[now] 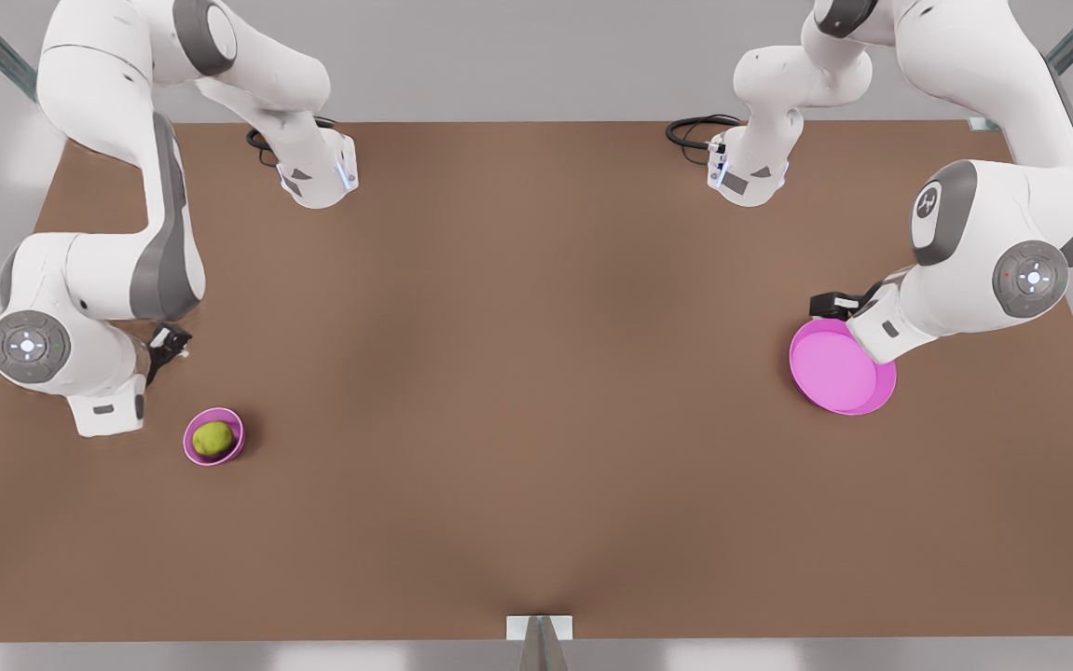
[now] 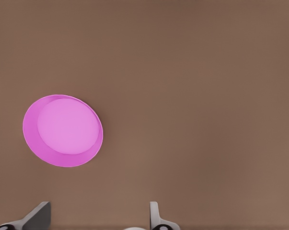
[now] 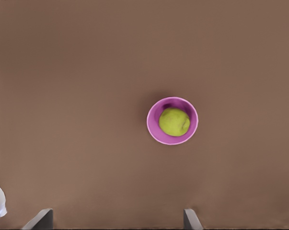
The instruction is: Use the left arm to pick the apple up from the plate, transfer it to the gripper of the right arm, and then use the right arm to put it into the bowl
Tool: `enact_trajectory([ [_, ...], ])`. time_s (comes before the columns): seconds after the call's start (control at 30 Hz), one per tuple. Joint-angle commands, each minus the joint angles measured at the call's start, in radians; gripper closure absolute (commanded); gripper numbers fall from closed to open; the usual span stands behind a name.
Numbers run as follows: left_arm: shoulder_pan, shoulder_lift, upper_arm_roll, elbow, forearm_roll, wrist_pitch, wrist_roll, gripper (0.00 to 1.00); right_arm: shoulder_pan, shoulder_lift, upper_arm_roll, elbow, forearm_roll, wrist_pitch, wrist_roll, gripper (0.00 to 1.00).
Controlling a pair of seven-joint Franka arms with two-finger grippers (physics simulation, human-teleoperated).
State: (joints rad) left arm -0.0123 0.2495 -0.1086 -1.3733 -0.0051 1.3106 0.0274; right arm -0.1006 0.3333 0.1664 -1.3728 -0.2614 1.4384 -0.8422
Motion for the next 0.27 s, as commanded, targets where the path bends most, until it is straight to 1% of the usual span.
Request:
enact_trajectory([
  [0.0,0.0,-0.001,0.0,0.0,0.0,-0.001,-0.007,0.0,0.078,-0.115,-0.119,-0.117,0.169,-0.009,0.871,0.0],
  [0.07,0.0,-0.001,0.0,0.0,0.0,-0.001,-0.007,0.0,0.079,-0.151,-0.125,-0.164,0.179,0.028,0.873,0.0],
  [0.23,0.002,0.004,0.0,-0.003,0.002,0.001,-0.007,0.0,0.079,-0.152,-0.125,-0.164,0.179,0.036,0.891,0.0],
])
